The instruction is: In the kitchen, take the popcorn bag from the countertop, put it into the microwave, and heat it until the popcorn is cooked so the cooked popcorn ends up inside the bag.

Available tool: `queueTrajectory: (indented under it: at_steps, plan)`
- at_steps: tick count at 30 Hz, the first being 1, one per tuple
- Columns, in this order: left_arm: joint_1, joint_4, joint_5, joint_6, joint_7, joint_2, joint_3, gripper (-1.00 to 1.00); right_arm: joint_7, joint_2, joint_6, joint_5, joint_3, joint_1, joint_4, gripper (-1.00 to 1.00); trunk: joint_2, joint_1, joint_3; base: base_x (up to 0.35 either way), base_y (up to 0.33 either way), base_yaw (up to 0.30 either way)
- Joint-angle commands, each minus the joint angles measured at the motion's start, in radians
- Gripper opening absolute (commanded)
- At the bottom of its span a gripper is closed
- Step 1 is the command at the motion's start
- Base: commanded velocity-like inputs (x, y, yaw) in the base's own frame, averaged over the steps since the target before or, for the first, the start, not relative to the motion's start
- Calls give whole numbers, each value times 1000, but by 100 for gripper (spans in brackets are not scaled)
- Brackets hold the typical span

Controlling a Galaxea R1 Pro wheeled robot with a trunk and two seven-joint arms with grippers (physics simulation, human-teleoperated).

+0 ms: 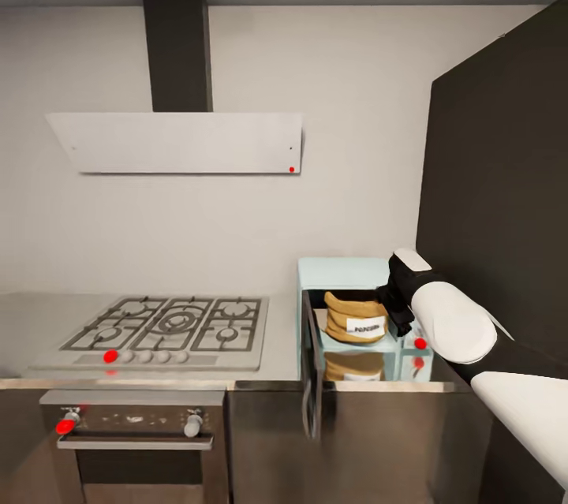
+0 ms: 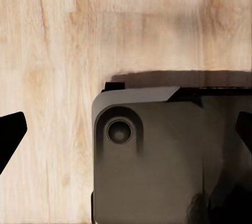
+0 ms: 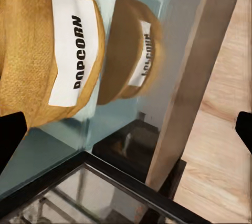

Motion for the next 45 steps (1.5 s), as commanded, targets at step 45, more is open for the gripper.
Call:
queueTrajectory:
  at_steps: [45]
  plan:
    - [0,0,0,1,1,2,2,100,800,-20,-446,1041,83,430,229,100,0,0,-9,-85,0,0]
